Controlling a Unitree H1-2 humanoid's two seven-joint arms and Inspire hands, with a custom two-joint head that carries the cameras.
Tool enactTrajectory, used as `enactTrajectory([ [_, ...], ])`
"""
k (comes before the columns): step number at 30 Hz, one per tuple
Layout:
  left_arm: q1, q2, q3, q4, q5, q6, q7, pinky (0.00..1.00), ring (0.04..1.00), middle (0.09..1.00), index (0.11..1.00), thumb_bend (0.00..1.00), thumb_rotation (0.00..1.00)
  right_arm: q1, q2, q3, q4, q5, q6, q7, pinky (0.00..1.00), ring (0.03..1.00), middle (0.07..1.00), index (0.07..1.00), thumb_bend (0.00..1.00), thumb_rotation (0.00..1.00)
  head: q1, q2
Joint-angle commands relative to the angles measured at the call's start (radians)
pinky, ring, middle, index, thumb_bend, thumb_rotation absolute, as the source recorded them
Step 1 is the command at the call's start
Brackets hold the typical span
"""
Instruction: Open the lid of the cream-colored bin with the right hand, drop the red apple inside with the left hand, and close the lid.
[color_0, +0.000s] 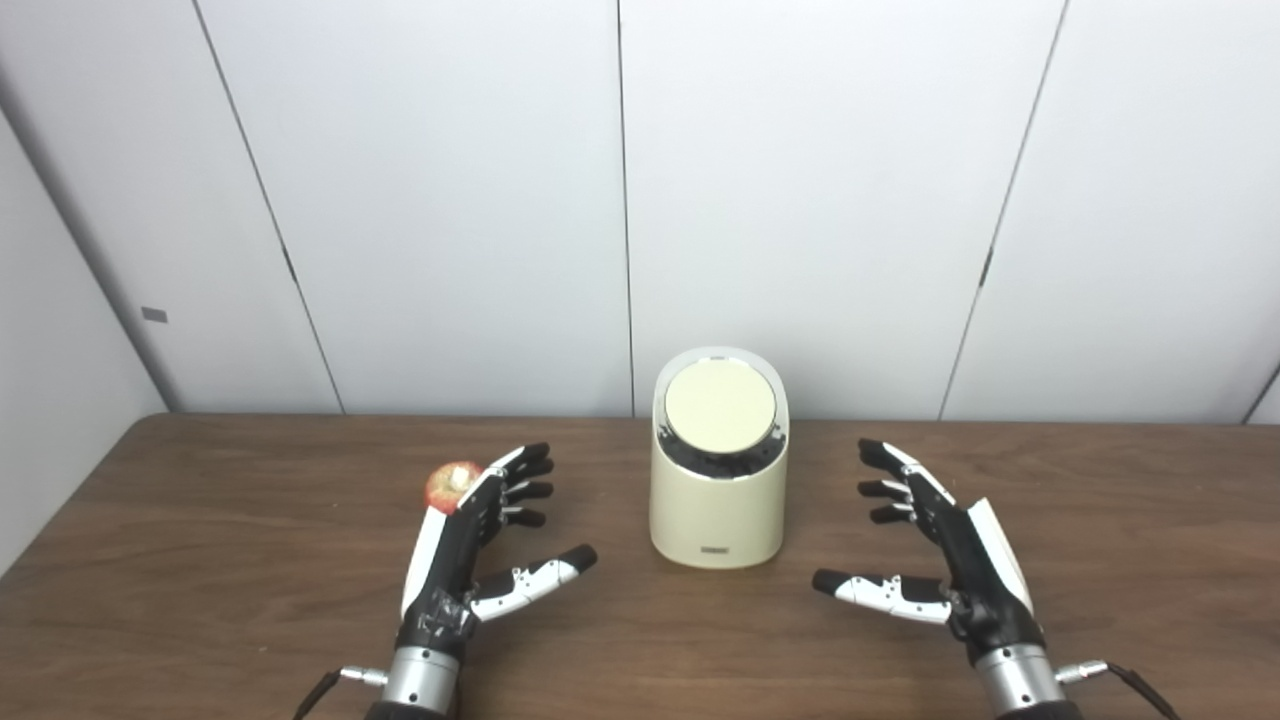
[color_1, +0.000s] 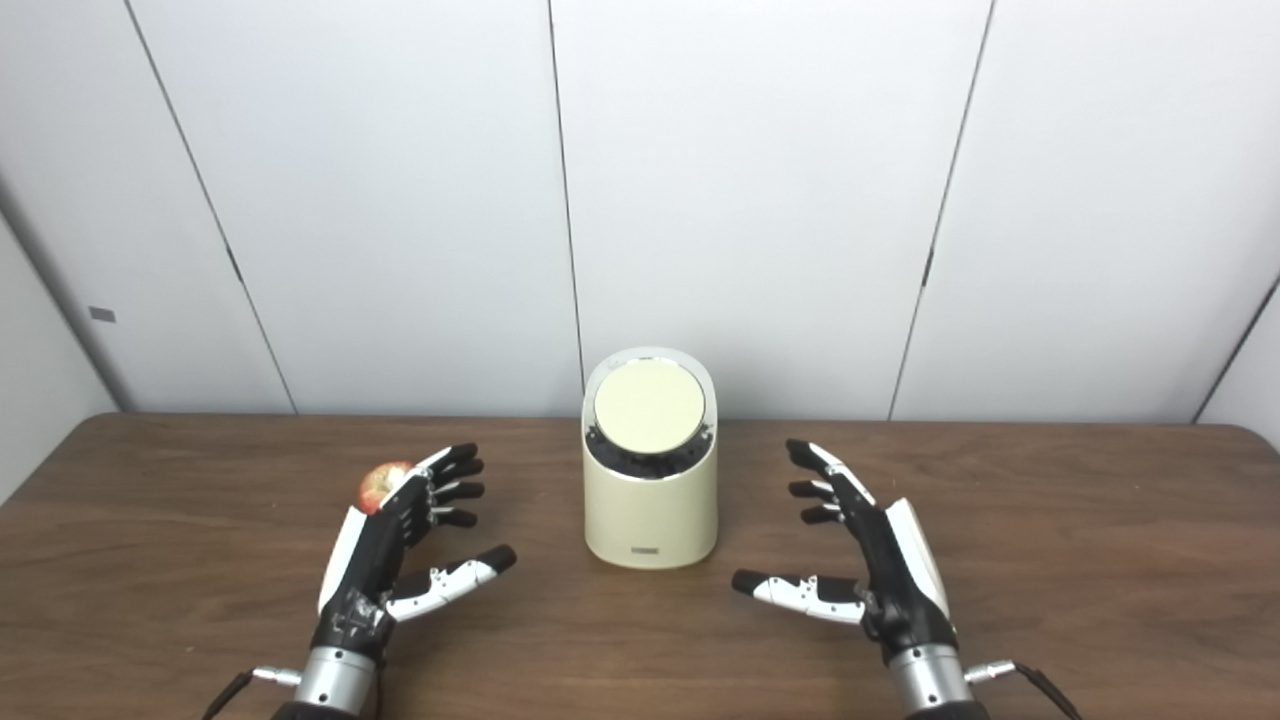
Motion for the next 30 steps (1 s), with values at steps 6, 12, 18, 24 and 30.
enactTrajectory([
  [6, -0.036, 0.008, 0.006, -0.040, 0.003, -0.020, 0.006, 0.68, 0.756, 0.817, 0.853, 0.83, 0.26, -0.024, 0.000, 0.001, -0.035, 0.004, -0.029, -0.006, 0.67, 0.764, 0.857, 0.857, 0.80, 0.26, 0.001, 0.000],
  [12, -0.037, 0.006, 0.009, -0.042, -0.002, -0.015, 0.005, 0.66, 0.752, 0.818, 0.855, 0.83, 0.26, -0.023, 0.001, 0.001, -0.035, 0.006, -0.030, -0.006, 0.66, 0.762, 0.856, 0.854, 0.81, 0.26, 0.001, -0.001],
  [18, -0.036, 0.005, 0.009, -0.050, 0.009, -0.010, 0.009, 0.66, 0.750, 0.813, 0.854, 0.83, 0.26, -0.021, 0.005, 0.003, -0.049, -0.007, -0.028, -0.014, 0.65, 0.761, 0.852, 0.852, 0.79, 0.29, -0.026, -0.005],
  [24, -0.036, 0.012, 0.016, -0.042, -0.002, -0.022, 0.006, 0.65, 0.745, 0.821, 0.856, 0.81, 0.24, -0.042, 0.010, 0.002, -0.071, -0.035, -0.012, -0.023, 0.68, 0.787, 0.858, 0.857, 0.78, 0.34, -0.035, -0.020],
  [30, -0.042, 0.018, 0.021, -0.025, 0.001, -0.032, 0.007, 0.64, 0.739, 0.813, 0.851, 0.82, 0.25, -0.128, 0.023, -0.001, -0.097, -0.095, 0.041, -0.038, 0.76, 0.859, 0.895, 0.874, 0.79, 0.26, -0.040, -0.025],
])
